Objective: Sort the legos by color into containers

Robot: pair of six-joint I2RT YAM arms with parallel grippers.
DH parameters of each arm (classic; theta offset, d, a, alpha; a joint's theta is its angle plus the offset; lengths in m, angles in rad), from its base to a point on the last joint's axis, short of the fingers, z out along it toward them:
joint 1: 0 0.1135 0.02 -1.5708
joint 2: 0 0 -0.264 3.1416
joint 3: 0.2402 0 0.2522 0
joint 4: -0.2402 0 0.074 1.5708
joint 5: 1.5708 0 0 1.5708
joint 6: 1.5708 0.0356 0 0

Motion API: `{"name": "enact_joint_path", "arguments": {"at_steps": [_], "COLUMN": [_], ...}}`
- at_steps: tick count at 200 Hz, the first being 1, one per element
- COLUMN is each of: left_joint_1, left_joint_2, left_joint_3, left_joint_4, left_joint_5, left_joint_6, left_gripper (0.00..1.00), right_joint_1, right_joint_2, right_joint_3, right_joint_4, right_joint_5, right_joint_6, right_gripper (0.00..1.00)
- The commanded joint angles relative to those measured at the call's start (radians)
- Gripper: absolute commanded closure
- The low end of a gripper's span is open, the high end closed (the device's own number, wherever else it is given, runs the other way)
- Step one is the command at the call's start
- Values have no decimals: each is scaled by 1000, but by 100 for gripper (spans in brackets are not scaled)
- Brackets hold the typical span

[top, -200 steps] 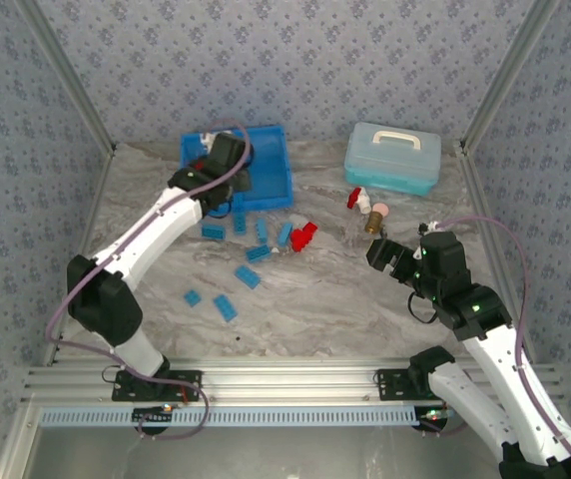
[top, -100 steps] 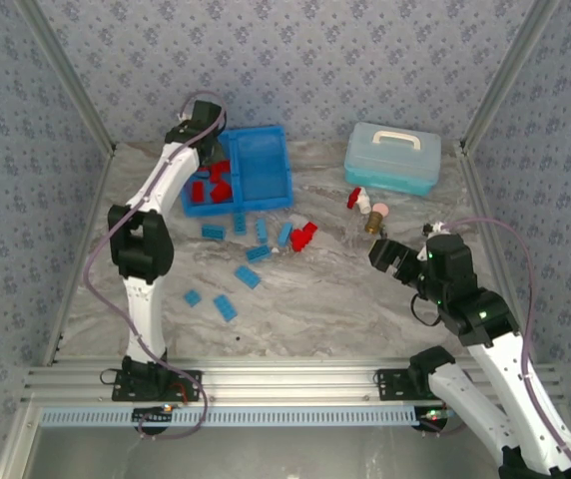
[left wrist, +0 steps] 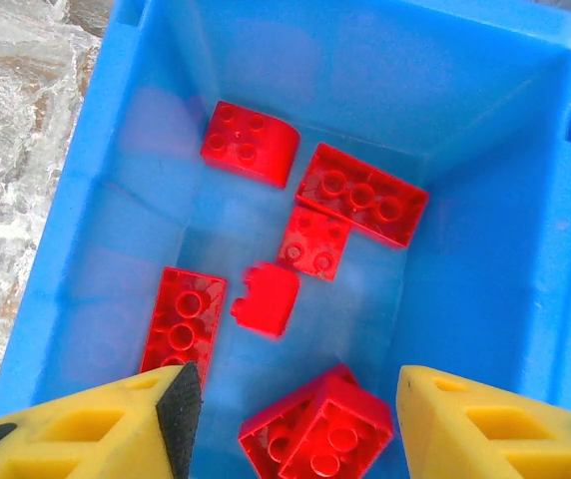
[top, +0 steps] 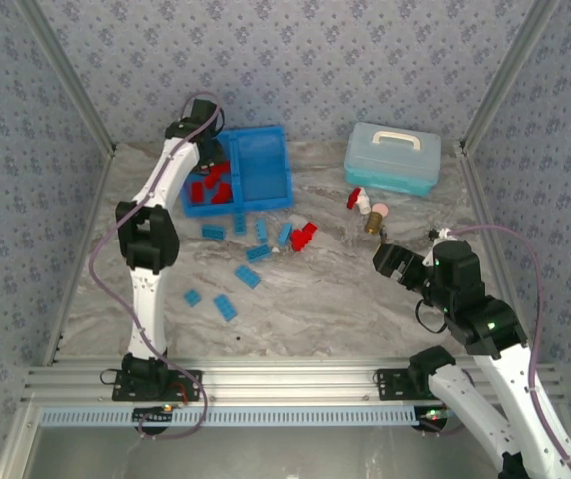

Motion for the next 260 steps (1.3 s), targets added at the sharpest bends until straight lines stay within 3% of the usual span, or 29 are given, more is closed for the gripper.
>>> {"name": "enact_joint_path", "arguments": {"at_steps": [1, 35, 62, 87, 116, 142, 211, 260], "left_joint_1": [-10, -101, -254, -405, -538, -596, -602, -599], "left_joint_2": [-180, -459, -672, -727, -665, -534, -274, -184], "left_joint_3": [10, -215, -524, -695, -807, -807, -751, -736], "left_joint_4": [-20, 90, 272, 342, 389, 362, 402, 440], "left_joint_5": [50, 69, 54, 26, 51, 35, 60, 74], "left_joint_6": [-15, -12, 32, 99, 204, 255, 292, 287], "left_gripper": [43, 40, 38, 38, 39, 38, 40, 49], "right_joint_1": [-5, -5, -4, -4, -6, -7, -5, -5], "right_joint_2": [-3, 1, 7, 21, 30, 30, 29, 29], "right_joint_3": [15, -5, -21, -20, -21, -24, -15, -17], "right_joint_4": [2, 27, 46, 51, 54, 52, 34, 30], "right_joint_5": [2, 7, 10, 1, -3, -4, 5, 9], "right_joint_6": [25, 35, 43, 45, 45, 46, 40, 38], "right_gripper": [0, 0, 0, 0, 0, 0, 0, 0]}}
